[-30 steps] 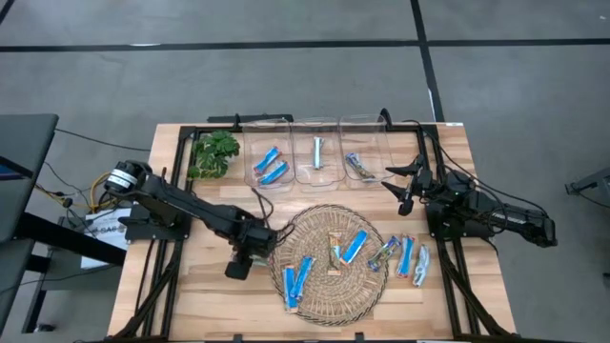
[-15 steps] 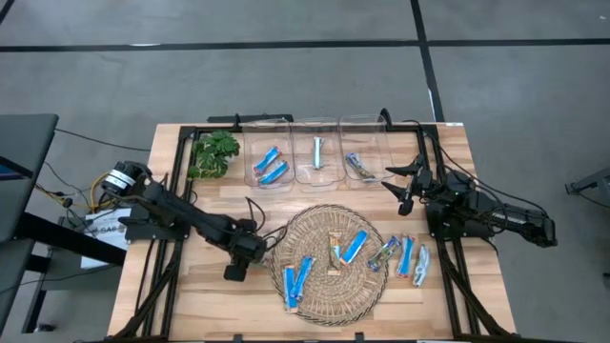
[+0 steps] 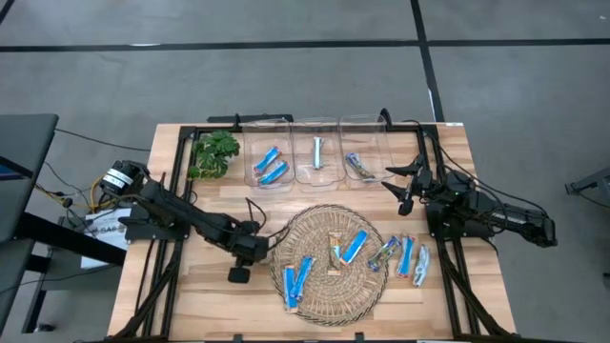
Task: Pick and place Granola Bars by type
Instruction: Put the red granola bar into the left transparent bin, then put the yellow granola bar into the middle transparent bin
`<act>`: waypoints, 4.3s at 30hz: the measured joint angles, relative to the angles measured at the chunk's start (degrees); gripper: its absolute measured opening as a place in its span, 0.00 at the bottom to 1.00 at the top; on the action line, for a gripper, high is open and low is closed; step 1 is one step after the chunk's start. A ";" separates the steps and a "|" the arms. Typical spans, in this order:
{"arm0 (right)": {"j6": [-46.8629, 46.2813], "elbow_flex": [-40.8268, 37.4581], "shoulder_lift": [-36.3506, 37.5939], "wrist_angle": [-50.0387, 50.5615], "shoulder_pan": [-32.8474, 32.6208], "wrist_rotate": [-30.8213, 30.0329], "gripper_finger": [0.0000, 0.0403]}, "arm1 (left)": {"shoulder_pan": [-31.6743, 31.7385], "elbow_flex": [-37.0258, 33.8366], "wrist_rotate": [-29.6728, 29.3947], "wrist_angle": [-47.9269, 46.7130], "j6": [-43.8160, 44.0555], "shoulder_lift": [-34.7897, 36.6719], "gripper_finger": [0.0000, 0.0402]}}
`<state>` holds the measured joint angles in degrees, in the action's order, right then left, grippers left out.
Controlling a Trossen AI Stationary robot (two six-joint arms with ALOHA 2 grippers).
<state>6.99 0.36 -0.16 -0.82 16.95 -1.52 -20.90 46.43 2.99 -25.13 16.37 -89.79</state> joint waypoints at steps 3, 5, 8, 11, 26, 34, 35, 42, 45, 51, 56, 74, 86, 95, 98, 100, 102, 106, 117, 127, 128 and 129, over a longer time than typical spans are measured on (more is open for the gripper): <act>0.02 0.00 0.01 0.00 0.01 0.00 0.53 | 1.59 1.70 -0.26 3.89 0.15 0.08 0.07; 0.02 0.00 0.00 0.00 0.00 0.00 0.53 | 2.82 3.08 0.31 6.36 0.83 0.13 0.09; 0.02 0.00 0.02 0.00 0.00 0.00 0.53 | 5.04 5.38 2.43 11.07 1.26 0.13 0.11; 0.00 0.01 0.01 0.00 0.01 0.00 0.53 | 7.19 7.63 4.77 16.73 1.28 0.15 0.12; 0.00 0.00 0.01 0.00 0.01 0.00 0.53 | 15.88 16.83 7.26 32.55 -0.58 0.21 0.13; 0.01 0.00 0.02 0.00 0.00 -0.01 0.53 | 21.28 16.83 5.04 28.72 -2.99 0.19 0.13; 0.01 0.00 0.02 0.00 0.00 0.00 0.53 | 22.22 16.84 4.19 27.57 -3.94 0.20 0.13; 0.01 0.00 0.01 0.00 0.00 0.00 0.53 | 30.44 16.83 -4.71 19.91 -11.23 0.21 0.13; 0.00 0.01 0.02 0.00 0.01 0.00 0.53 | 34.22 16.83 -9.92 16.80 -13.36 0.24 0.13; 0.01 0.00 0.02 0.02 0.01 -0.02 0.53 | 39.72 16.88 -17.43 5.19 -13.81 2.83 0.13; 0.02 0.00 0.00 0.00 0.00 0.00 0.53 | 41.82 16.88 -20.37 -4.86 -13.76 4.99 0.13; 0.01 0.00 0.01 0.00 0.01 -0.01 0.53 | 42.88 16.88 -19.75 -10.09 -10.22 5.57 0.16; 0.00 0.00 0.01 0.00 0.01 -0.01 0.53 | 42.70 16.88 -18.14 -10.16 -8.77 5.48 0.43; 0.01 0.00 0.00 0.00 0.01 -0.02 0.53 | 39.47 16.88 -12.95 -5.45 -8.46 5.48 0.43; 0.01 0.00 0.01 0.00 0.00 0.00 0.53 | 37.68 16.88 -7.58 -2.22 -8.51 5.48 0.43; 0.02 0.00 0.01 0.01 0.00 -0.01 0.53 | 36.01 16.88 -4.28 0.05 -8.51 5.50 0.43; 0.00 0.00 0.00 0.02 0.02 0.00 0.53 | 34.05 16.88 -1.13 2.17 -8.57 5.50 0.43; 0.02 0.00 0.02 0.00 0.02 -0.02 0.53 | 29.47 16.87 6.46 5.47 -8.54 5.53 0.43; 0.01 0.00 0.02 0.00 0.01 0.00 0.53 | 13.02 16.85 22.57 8.68 -8.89 5.59 0.43; 0.01 0.00 0.01 0.00 0.00 0.00 0.53 | 0.47 16.85 15.30 -0.20 -22.07 5.59 0.43; 0.00 0.00 0.02 0.00 0.02 -0.02 0.53 | -0.47 16.85 12.87 -1.76 -24.82 5.59 0.43; 0.00 0.00 0.02 0.00 0.02 -0.02 0.53 | -1.34 16.85 10.19 -3.28 -27.77 5.59 0.43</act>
<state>6.99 0.36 -0.15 -0.82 16.97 -1.54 -22.25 63.28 13.18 -28.41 -11.40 -84.20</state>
